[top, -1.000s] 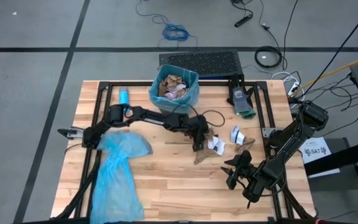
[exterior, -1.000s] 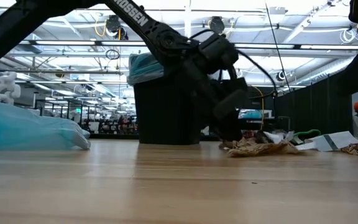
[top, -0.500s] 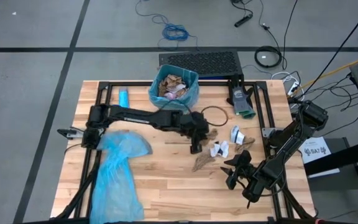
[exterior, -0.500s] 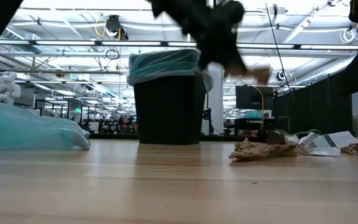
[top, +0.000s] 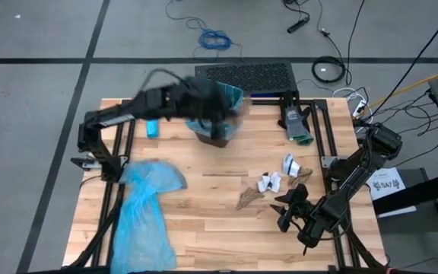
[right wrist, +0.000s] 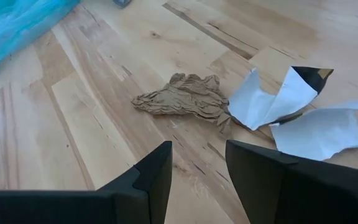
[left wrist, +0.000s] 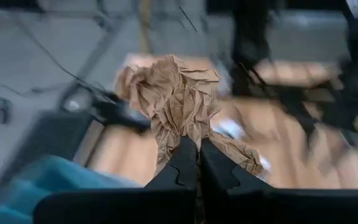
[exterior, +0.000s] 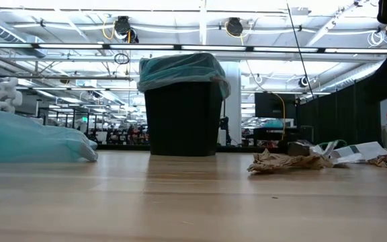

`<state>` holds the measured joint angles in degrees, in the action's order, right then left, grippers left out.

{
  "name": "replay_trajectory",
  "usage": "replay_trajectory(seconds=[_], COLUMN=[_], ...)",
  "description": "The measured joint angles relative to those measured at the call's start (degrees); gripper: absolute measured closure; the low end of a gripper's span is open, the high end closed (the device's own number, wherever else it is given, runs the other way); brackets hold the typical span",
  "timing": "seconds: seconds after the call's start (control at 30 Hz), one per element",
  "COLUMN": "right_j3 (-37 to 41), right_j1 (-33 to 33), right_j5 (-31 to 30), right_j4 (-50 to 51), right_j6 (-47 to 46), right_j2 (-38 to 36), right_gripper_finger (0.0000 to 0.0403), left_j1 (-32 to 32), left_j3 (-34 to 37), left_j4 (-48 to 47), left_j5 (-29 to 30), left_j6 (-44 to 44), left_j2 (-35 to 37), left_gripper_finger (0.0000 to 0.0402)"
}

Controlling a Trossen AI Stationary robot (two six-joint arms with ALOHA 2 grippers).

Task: Place trash/remove bag and relplace
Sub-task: Put the brown paper into the trash bin

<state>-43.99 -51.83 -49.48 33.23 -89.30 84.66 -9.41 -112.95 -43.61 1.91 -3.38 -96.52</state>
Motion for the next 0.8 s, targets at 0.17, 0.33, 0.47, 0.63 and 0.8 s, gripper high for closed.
replay_trajectory(seconds=[0.17, 0.33, 0.47, 0.63, 0.8], right_j3=[0.0, 0.0, 0.0, 0.0, 0.0], right_j1=[0.0, 0.1, 0.1, 0.1, 0.1], right_j5=[0.1, 0.0, 0.0, 0.0, 0.0], right_j4=[0.1, 0.3, 0.7, 1.0, 0.6], right_j6=[0.0, 0.4, 0.5, 0.3, 0.1], right_j2=[0.0, 0.0, 0.0, 0.0, 0.0], right_gripper_finger=[0.0261, 0.0261, 0.0261, 0.0261, 0.0261], left_j1=[-7.0, -13.5, -16.1, -18.4, -19.8], left_j3=[-1.0, -1.0, -1.0, -1.0, -1.0], left_j4=[-4.7, -10.6, -12.0, -13.1, -15.4], left_j5=[0.2, -2.1, -2.2, -1.3, -0.9], left_j6=[2.2, 4.5, 4.5, 4.6, 5.0], left_j2=[1.0, -0.1, -1.9, -3.5, -5.0], left_gripper_finger=[0.0399, 0.0397, 0.0371, 0.0328, 0.0289])
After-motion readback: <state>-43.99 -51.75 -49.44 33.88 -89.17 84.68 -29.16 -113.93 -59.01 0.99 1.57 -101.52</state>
